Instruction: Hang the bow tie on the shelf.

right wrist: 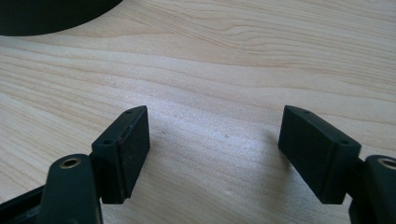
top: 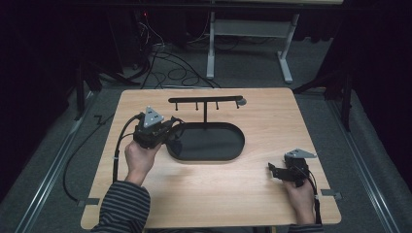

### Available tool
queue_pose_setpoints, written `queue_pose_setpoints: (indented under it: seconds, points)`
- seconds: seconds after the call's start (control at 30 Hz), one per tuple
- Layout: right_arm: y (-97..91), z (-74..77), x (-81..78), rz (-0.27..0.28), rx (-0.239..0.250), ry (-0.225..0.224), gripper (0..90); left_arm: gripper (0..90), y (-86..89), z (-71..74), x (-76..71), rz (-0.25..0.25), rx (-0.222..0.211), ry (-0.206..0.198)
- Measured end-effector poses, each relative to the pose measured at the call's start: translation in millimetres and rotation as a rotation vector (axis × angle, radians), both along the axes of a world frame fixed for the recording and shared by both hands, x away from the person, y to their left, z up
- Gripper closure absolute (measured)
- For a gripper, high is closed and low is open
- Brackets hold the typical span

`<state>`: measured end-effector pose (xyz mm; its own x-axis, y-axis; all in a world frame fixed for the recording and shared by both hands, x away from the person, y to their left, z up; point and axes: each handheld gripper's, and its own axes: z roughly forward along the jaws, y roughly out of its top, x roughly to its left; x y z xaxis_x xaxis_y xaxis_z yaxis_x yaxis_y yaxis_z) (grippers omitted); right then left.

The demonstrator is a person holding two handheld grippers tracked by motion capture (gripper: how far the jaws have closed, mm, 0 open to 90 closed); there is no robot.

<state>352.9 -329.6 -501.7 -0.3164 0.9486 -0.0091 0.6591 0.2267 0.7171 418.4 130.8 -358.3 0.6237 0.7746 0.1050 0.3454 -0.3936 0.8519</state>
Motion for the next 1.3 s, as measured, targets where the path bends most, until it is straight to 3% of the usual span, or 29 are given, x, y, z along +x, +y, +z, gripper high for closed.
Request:
queue_pose_setpoints:
  seconds: [0.37,0.57,0.97,1.3]
  points:
    - [0.0,0.0,0.0,0.0,0.0,0.0,26.1,87.6,-1.6,13.2,8.9,0.017,-0.012,-0.029]
    - [0.0,0.0,0.0,0.0,0.0,0.0,26.0,87.6,-7.6,19.9,13.6,0.031,0.012,-0.056]
    - [0.0,0.0,0.0,0.0,0.0,0.0,26.0,87.5,-13.7,18.9,27.0,0.061,0.054,-0.058]
    - [0.0,0.0,0.0,0.001,0.0,0.0,25.9,87.6,-16.1,15.2,36.4,0.086,0.058,-0.063]
